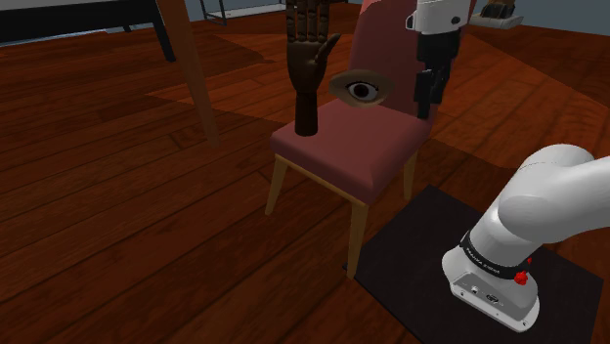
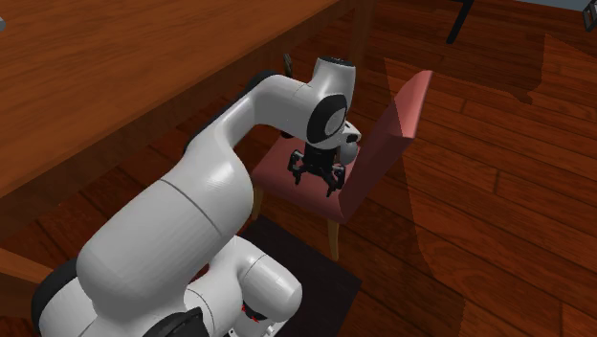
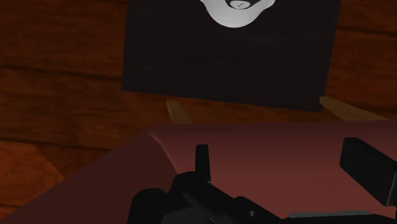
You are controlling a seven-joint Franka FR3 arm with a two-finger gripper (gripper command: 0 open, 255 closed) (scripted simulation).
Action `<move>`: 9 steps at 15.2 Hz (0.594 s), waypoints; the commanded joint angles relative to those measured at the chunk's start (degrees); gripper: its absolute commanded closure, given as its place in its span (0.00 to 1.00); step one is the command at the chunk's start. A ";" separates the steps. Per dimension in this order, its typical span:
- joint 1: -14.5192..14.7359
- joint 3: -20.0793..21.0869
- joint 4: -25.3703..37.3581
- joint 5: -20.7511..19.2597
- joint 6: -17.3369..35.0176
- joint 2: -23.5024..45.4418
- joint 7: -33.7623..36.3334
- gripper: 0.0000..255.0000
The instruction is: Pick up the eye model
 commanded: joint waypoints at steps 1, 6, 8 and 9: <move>0.00 0.00 0.00 0.00 0.00 0.00 0.00 0.00; -0.69 0.09 6.60 0.66 6.08 7.97 1.85 0.00; -0.94 0.08 9.53 0.86 8.11 11.04 2.56 0.00; -1.07 0.07 11.06 0.95 9.04 12.55 2.90 0.00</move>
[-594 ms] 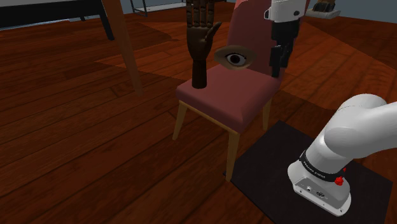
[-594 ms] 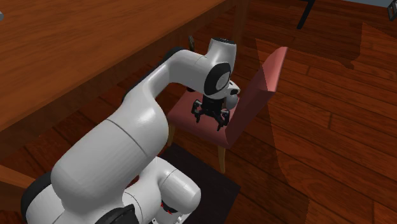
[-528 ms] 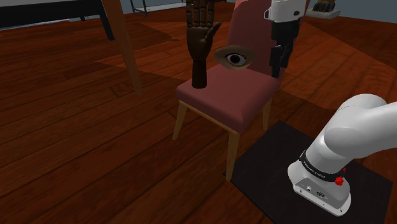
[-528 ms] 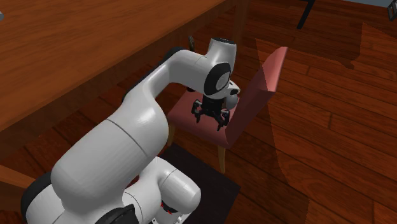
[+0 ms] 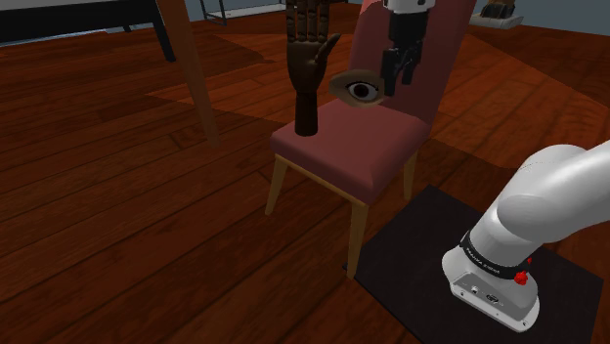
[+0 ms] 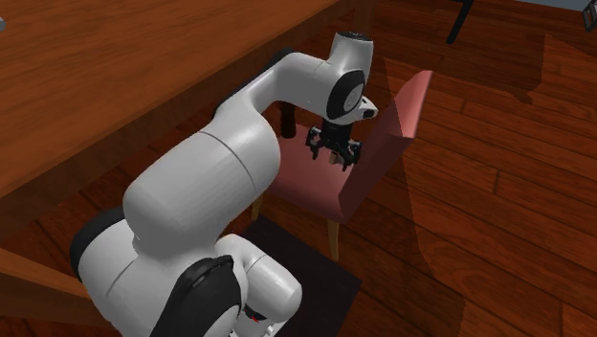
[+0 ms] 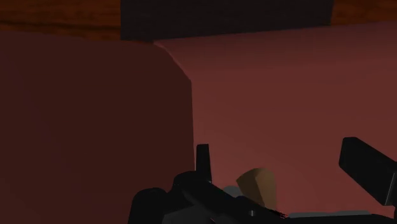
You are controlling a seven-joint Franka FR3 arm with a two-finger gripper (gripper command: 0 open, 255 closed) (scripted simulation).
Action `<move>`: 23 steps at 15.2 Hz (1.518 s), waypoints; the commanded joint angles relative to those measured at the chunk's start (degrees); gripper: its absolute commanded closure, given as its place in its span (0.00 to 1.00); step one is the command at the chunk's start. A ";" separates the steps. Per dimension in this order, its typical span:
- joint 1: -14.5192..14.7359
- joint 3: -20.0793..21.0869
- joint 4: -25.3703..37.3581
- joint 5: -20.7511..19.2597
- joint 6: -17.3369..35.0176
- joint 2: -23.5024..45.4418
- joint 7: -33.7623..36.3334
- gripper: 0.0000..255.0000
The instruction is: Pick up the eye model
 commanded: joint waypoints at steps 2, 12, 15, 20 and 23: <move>-0.44 -0.08 4.30 0.22 3.04 4.24 1.03 0.00; -1.62 0.39 7.07 0.75 9.69 9.75 2.15 0.00; -2.31 0.98 4.96 1.00 11.66 9.61 1.93 0.00; -2.43 1.50 5.03 1.22 11.62 9.62 2.30 1.00; -2.53 1.35 5.57 1.12 11.57 10.12 2.10 1.00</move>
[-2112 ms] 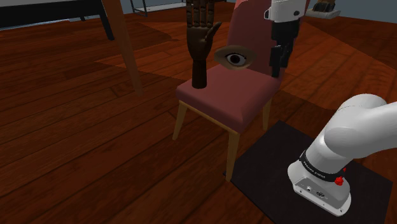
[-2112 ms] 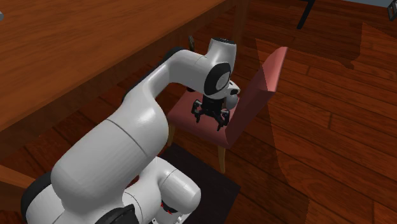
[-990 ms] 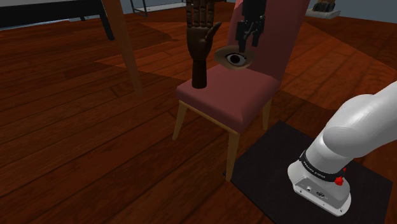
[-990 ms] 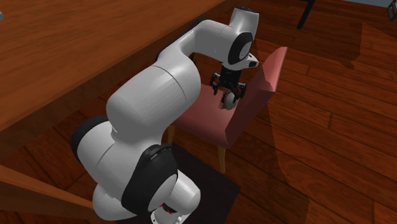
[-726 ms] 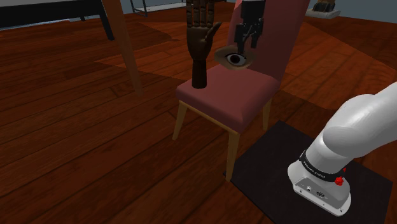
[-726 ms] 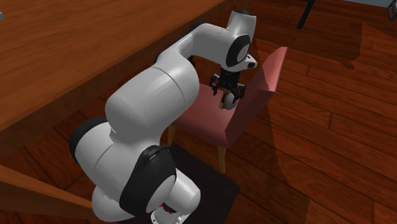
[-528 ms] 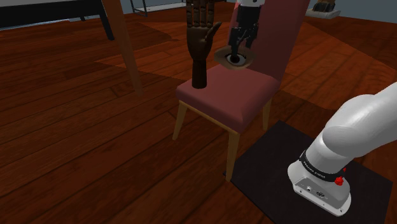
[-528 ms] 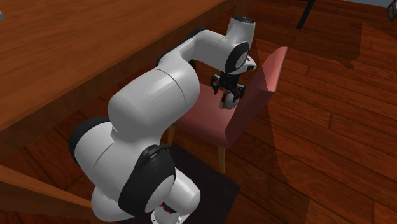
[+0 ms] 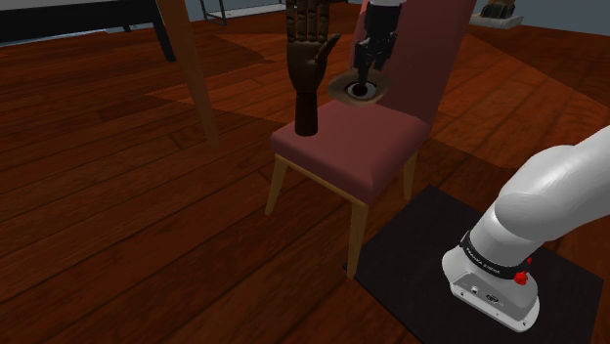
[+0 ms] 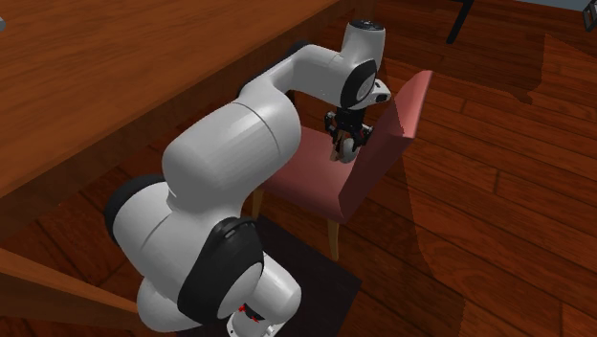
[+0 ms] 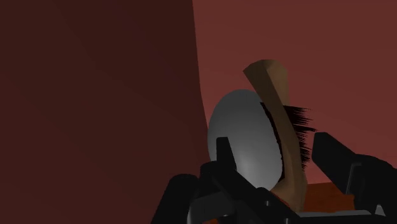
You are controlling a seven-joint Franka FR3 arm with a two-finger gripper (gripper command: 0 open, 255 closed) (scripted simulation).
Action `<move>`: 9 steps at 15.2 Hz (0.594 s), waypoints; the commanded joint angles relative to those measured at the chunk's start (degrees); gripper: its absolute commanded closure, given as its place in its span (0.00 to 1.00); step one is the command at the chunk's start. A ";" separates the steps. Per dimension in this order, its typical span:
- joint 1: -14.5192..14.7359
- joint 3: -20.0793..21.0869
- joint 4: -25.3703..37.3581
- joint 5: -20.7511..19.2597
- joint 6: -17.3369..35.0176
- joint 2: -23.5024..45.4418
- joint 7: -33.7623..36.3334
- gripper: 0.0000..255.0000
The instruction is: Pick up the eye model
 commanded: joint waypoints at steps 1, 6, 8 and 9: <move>-0.06 -0.10 -1.07 0.07 1.06 1.30 -0.12 1.00; -0.26 -0.35 1.11 -0.01 -1.39 1.02 -0.55 1.00; -0.30 -0.33 2.81 -0.02 -2.92 1.20 -0.55 1.00; -0.31 -0.33 3.68 -0.02 -3.68 1.30 -0.55 1.00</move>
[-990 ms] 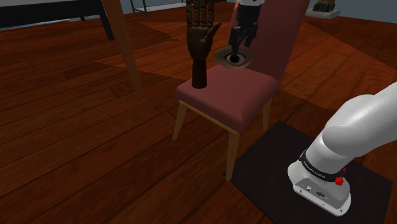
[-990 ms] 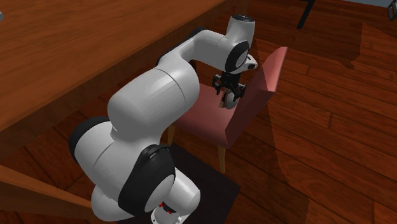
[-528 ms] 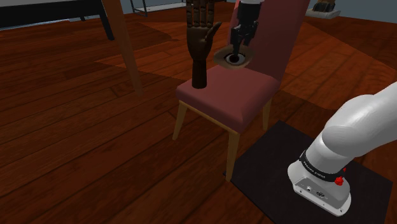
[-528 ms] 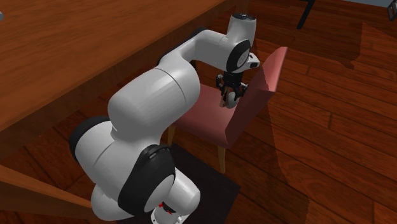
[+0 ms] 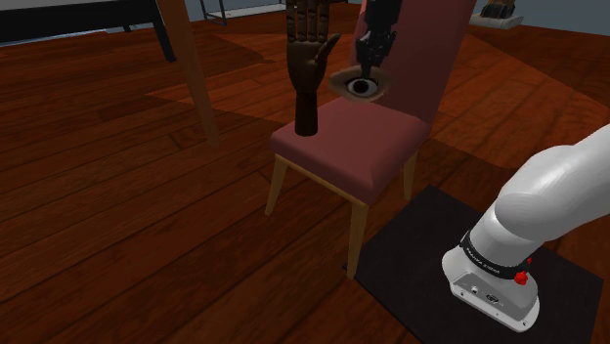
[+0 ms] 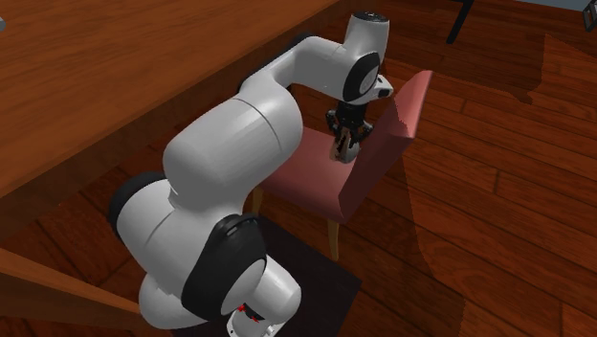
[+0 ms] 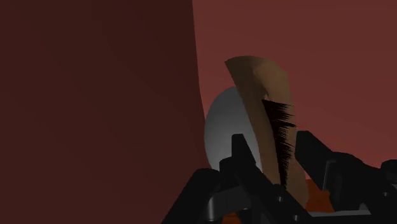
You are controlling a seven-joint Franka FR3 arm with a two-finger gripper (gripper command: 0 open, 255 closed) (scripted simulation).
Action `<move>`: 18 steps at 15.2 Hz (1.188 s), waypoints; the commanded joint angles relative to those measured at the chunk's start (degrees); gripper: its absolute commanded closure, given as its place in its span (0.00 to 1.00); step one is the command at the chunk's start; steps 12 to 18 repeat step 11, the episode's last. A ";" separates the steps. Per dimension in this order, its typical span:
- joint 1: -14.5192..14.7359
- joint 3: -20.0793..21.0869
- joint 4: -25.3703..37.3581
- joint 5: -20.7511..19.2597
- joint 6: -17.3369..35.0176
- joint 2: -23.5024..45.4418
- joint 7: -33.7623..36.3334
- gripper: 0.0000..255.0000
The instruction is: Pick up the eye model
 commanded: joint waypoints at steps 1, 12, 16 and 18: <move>-0.27 -0.17 1.65 -0.41 -1.55 0.52 0.03 1.00; -0.39 -0.13 9.30 -0.44 -7.79 1.93 0.05 1.00; -0.39 -0.13 9.30 -0.44 -7.79 1.93 0.05 1.00; -0.39 -0.13 9.30 -0.44 -7.79 1.93 0.05 1.00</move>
